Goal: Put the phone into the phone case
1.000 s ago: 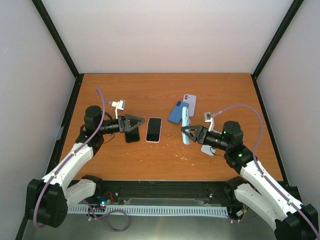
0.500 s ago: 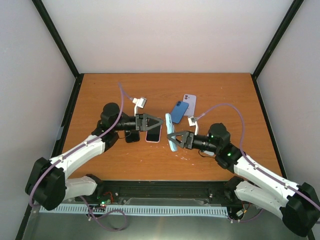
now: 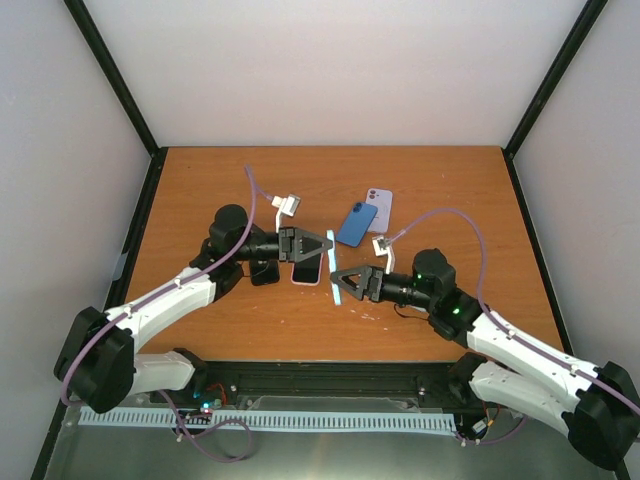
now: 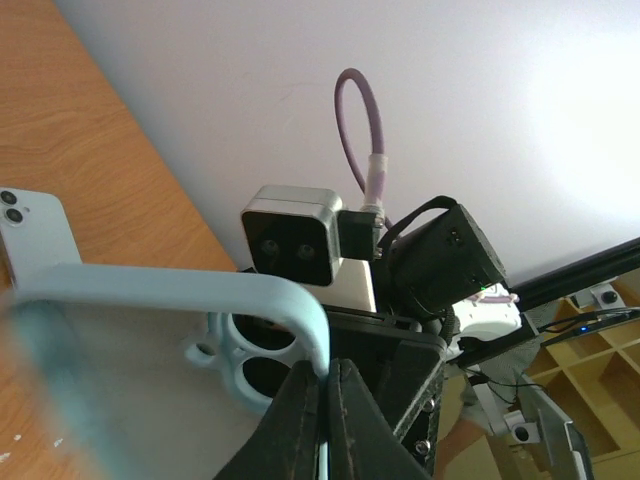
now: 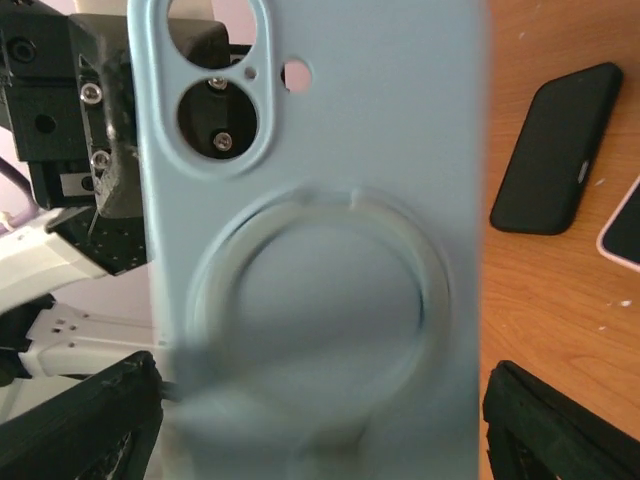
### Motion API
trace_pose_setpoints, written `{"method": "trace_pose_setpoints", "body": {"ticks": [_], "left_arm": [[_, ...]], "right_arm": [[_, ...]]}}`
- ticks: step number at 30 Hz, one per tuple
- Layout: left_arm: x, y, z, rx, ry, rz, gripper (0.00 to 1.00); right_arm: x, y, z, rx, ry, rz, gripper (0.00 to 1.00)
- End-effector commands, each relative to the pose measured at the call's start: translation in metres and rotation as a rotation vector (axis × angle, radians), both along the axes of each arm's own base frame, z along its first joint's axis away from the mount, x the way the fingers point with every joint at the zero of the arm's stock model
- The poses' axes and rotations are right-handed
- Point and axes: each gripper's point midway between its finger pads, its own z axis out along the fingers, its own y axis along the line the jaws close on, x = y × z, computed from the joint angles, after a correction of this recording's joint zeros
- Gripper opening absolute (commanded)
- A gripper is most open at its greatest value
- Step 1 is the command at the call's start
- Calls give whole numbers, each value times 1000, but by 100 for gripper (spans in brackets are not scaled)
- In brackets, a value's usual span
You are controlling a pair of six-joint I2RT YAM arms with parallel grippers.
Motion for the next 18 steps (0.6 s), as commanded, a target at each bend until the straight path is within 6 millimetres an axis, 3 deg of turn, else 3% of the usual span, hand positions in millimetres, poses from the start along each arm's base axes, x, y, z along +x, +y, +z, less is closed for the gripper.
{"method": "trace_pose_setpoints", "body": {"ticks": [1,4,7,13,18], "left_arm": [[1,-2,6,10,-66,15,0],[7,0,-8,83,-46,50,0],[12,3,-26,164,-29,84,0],[28,22,-97,493,111,211,0],[25,38,-137,660,186,263,1]], "right_arm": [[4,-10,1,-60,-11,-69,91],[9,-29,-16,-180,23,-166,99],[13,-55,-29,-286,49,-278,100],[27,-111,-78,-603,165,-526,99],[36,-160,-106,-937,226,-662,98]]}}
